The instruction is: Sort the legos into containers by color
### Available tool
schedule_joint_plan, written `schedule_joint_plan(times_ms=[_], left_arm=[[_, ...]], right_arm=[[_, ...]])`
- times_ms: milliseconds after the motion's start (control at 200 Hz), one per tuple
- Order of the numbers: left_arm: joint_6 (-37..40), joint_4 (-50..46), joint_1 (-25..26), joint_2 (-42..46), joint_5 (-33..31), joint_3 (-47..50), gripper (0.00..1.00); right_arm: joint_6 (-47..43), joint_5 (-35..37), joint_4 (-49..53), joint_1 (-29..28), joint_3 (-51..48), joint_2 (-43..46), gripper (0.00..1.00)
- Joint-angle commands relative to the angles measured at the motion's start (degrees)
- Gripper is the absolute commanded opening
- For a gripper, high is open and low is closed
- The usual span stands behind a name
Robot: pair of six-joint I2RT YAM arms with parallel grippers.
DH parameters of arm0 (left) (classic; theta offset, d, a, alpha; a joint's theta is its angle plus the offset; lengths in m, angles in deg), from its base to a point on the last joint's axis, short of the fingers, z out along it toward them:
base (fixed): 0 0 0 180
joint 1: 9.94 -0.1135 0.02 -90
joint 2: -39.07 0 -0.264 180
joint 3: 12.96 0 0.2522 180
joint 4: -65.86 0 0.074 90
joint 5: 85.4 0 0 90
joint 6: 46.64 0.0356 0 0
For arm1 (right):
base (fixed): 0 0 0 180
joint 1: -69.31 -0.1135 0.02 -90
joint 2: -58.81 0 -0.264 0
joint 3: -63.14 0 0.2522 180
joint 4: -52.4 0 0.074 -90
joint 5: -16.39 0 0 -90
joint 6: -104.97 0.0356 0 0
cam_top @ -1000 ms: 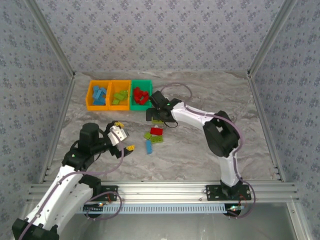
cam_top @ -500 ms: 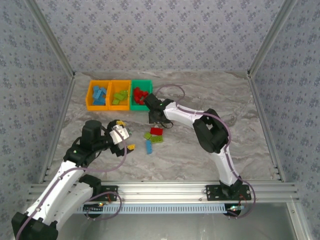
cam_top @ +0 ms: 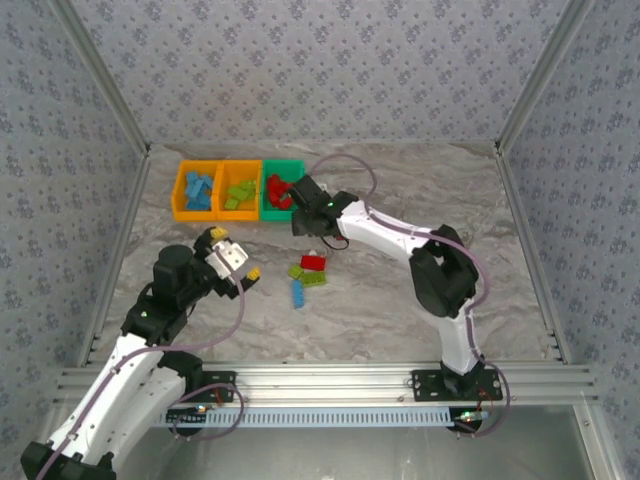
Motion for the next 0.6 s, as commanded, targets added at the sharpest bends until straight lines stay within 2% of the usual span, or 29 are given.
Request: schedule_joint_plan(times_ms=[0,265,435,595], left_arm=[[-6.2,6.4,-1.9,1.8,-14.7,1.5,0.99],[-6.9,8.1,-1.7,3.4,-22.0,3.1,0.99],[-6.1,9.0,-1.3,3.5,-21.4,3.7,0.99],[-5.8,8.8,-1.3,3.6,-20.8,3.6,0.99]], right_arm=[[-3.8,-3.2,-7.0,-2.0,4.6,1.2,0.61],[-8.1,-2.8,-9.1,-2.4,21.9,-13.0,0.61],[-12.5,-3.1,-6.1,-2.0,34.9,-22.5,0.62],[-15.7,-4.2,-6.2,-1.1,42.2,-28.7,0.63]])
